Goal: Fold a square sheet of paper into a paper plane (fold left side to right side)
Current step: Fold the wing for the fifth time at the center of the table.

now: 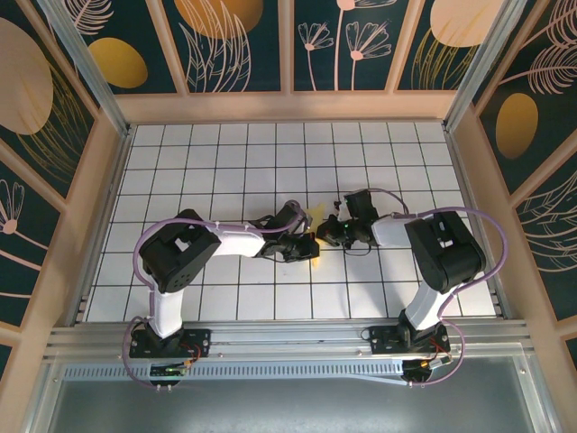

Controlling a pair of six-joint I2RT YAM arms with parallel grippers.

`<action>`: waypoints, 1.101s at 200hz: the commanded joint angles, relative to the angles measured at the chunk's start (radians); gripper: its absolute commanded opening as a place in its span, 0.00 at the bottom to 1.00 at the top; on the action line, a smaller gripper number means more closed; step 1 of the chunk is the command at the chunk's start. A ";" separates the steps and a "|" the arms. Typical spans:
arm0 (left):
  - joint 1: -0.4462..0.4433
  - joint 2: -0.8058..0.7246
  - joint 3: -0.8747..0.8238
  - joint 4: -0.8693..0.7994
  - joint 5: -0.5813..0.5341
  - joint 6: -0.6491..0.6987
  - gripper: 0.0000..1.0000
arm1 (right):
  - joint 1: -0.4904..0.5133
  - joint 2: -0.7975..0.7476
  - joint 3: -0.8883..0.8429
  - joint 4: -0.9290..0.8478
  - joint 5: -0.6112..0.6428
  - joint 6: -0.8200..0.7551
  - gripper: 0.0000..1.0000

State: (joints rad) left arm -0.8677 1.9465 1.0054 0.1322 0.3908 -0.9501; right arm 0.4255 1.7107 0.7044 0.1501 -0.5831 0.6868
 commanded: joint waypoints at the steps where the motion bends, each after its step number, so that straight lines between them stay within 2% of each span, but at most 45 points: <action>1: -0.009 0.037 0.005 -0.078 -0.036 0.017 0.00 | -0.017 -0.034 0.064 -0.058 0.023 -0.033 0.00; 37: -0.010 0.034 -0.004 -0.072 -0.036 0.016 0.00 | -0.061 0.008 0.135 -0.084 0.021 -0.077 0.00; 104: -0.010 0.019 0.000 -0.075 -0.032 0.019 0.00 | -0.064 0.111 0.181 -0.059 0.002 -0.092 0.00; 127: -0.010 0.004 0.004 -0.065 -0.018 0.024 0.00 | -0.064 0.160 0.204 -0.088 0.033 -0.121 0.00; 179: 0.007 -0.066 0.040 -0.003 0.044 0.019 0.00 | -0.068 0.189 0.165 -0.093 0.051 -0.135 0.00; 220: 0.030 -0.023 0.074 0.006 0.065 0.024 0.00 | -0.071 0.172 0.138 -0.077 0.046 -0.122 0.00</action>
State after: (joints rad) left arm -0.8551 1.9152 1.0477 0.1284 0.4259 -0.9390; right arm 0.3607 1.8637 0.8806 0.1074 -0.5781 0.5781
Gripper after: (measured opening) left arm 0.054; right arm 0.052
